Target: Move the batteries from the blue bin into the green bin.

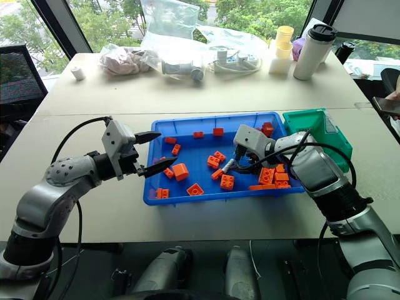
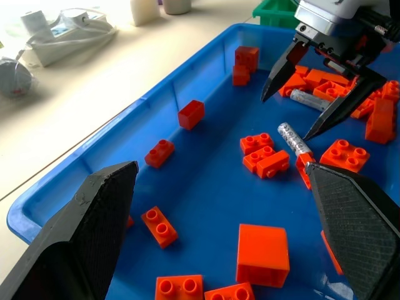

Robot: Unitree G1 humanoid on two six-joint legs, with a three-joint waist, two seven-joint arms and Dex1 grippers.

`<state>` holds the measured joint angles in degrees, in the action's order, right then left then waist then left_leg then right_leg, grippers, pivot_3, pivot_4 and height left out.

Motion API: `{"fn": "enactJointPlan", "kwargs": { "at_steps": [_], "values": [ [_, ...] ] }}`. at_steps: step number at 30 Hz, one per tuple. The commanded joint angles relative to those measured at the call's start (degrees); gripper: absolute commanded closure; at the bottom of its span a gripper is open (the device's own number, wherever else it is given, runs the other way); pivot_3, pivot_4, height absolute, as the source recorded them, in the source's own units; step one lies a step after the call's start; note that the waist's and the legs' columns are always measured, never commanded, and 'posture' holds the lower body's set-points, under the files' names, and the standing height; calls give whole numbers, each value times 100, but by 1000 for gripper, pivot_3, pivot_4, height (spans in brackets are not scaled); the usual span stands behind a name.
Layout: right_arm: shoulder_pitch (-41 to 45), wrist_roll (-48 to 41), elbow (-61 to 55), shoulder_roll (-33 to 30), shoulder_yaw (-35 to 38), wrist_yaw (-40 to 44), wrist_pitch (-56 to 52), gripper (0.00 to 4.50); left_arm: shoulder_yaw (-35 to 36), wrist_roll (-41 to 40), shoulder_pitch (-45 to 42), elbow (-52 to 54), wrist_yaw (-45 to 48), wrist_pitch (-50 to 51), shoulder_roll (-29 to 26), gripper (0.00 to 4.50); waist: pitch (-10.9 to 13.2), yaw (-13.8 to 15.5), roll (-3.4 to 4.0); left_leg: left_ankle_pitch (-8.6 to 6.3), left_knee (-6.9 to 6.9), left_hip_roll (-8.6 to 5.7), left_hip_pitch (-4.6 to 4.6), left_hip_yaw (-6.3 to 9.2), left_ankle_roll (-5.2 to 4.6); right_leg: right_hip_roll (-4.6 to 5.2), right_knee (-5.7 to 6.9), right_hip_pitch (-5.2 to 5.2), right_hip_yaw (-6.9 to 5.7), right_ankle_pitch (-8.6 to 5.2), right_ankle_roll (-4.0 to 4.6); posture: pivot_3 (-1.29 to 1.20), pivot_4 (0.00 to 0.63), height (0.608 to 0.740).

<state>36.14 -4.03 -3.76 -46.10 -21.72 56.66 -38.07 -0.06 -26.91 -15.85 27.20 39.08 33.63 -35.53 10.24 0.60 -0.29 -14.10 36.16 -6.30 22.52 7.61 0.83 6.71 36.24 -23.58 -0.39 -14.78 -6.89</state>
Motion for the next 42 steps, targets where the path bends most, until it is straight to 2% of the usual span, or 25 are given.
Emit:
{"fn": "enactJointPlan", "kwargs": {
  "at_steps": [1, 20, 23, 25, 28, 29, 36, 40, 42],
  "values": [
    [102, 231, 38, -91, -80, 246, 492, 514, 199, -77, 40, 253, -58, 26, -43, 0, 0, -7, 0, 0, 0, 0, -1, 0, 0, 0, 0, 0, 0, 0, 0, 0, 150, 740],
    [608, 486, 1318, 546, -211, 1112, 1475, 514, 250, -49, 184, 426, -233, 84, -4, 0, 0, -13, 0, 7, 0, 1, -3, 0, 11, -3, 0, 2, 0, 2, 3, 0, 150, 740],
    [595, 518, 1325, 562, -209, 1185, 1546, 1366, 258, -49, 212, 450, -253, 88, -10, 0, 0, -11, 0, 6, 1, 2, -4, 0, 11, -3, 0, 3, 0, 2, 3, 0, 150, 740],
    [594, 554, 1328, 581, -207, 1198, 1582, 2274, 263, -52, 215, 452, -258, 85, -11, 0, 0, -8, 0, 6, 1, 2, -4, 0, 11, -3, 0, 3, 0, 3, 3, 0, 150, 740],
    [574, 587, 1275, 605, -185, 1213, 1529, 3999, 265, -52, 216, 453, -263, 79, -10, 0, 0, -11, 0, 6, 1, 2, -4, 0, 10, -3, 0, 2, 0, 3, 4, 0, 150, 740],
    [564, 615, 1239, 601, -176, 1189, 1480, 4450, 265, -55, 213, 453, -265, 79, -9, 0, 0, -10, 0, 6, 1, 2, -4, 0, 11, -3, 0, 2, 0, 3, 4, 0, 150, 740],
    [540, 561, 836, 449, 175, 1010, 1125, 4467, 249, -49, 180, 422, -255, 57, -14, 0, 0, -1, 0, 6, 1, 2, -4, 0, 11, -3, 0, 2, 0, 3, 4, 0, 150, 740],
    [1038, 210, 805, 123, 1304, 534, 320, 4467, 247, -54, 186, 422, -256, 44, 3, 0, 2, 6, 3, 5, 1, 1, -3, 0, 10, -2, 0, 2, 1, 4, 4, 0, 150, 740],
    [1068, 294, 906, -293, 1662, 340, 436, 4467, 214, -47, 188, 378, -233, 14, 23, 0, 3, 22, 5, 5, 1, -2, 2, -1, 9, 1, 0, -5, 1, 5, 6, 0, 150, 740]
  ]
}}
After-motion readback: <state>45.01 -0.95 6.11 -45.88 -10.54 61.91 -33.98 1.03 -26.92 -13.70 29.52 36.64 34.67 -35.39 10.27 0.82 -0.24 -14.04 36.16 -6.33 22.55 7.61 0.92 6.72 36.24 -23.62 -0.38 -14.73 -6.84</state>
